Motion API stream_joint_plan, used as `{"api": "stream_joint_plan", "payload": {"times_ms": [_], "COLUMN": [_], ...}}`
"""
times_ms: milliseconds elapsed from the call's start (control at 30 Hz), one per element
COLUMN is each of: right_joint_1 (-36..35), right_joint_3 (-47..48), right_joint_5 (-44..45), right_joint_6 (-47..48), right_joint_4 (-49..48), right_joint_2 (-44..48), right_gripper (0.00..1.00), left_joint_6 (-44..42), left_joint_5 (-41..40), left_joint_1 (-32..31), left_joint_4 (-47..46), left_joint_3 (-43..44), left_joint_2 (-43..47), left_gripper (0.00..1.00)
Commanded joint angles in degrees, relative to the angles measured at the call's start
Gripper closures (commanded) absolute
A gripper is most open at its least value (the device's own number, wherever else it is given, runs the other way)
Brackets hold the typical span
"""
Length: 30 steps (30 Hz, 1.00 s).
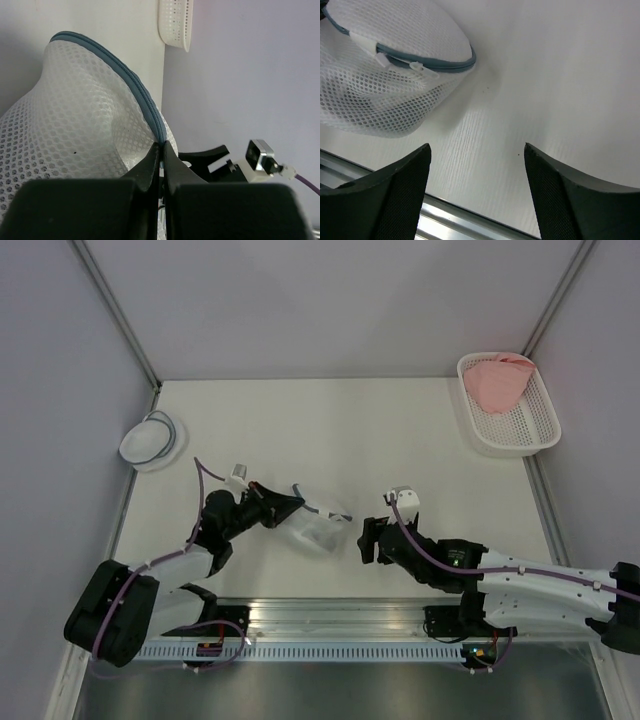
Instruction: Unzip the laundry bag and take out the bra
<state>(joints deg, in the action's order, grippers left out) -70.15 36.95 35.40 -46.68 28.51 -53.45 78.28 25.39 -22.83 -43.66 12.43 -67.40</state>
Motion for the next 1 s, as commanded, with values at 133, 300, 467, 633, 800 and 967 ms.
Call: {"api": "stream_joint_plan", "payload": {"times_ms": [133, 300, 467, 633, 800, 967], "right_joint_1": [12.7, 18.1, 18.9, 18.9, 18.9, 18.9], "right_joint_3": [-10.6, -14.0, -14.5, -14.6, -14.8, -16.5], "right_joint_5": [-28.8, -44.0, -54.1, -56.0, -55.2, -53.6], "right_joint_6": [7.0, 6.4, 3.9, 2.1, 2.5, 2.7], "right_joint_4": [-27.8, -43.7, -53.7, -57.2, -56.0, -53.2], "right_joint_2": [1.2, -2.3, -7.6, -10.8, -11.5, -10.0], "right_gripper": [0.20, 0.24, 0.27, 0.30, 0.33, 0.37], "left_joint_6": [-13.0, -16.1, -16.3, -15.8, -15.4, -14.1], "left_joint_5": [4.0, 8.3, 10.4, 10.1, 10.2, 10.4], "left_joint_1": [0.3, 0.6, 0.7, 0.9, 1.0, 1.4], "left_joint_4": [14.9, 15.6, 13.8, 13.2, 13.1, 12.0], "left_joint_3": [3.5, 2.3, -0.1, -1.3, -1.3, -1.7], "left_joint_2": [8.9, 9.8, 9.5, 10.7, 10.7, 10.6], "left_gripper": [0.98, 0.98, 0.98, 0.98, 0.98, 0.98]}}
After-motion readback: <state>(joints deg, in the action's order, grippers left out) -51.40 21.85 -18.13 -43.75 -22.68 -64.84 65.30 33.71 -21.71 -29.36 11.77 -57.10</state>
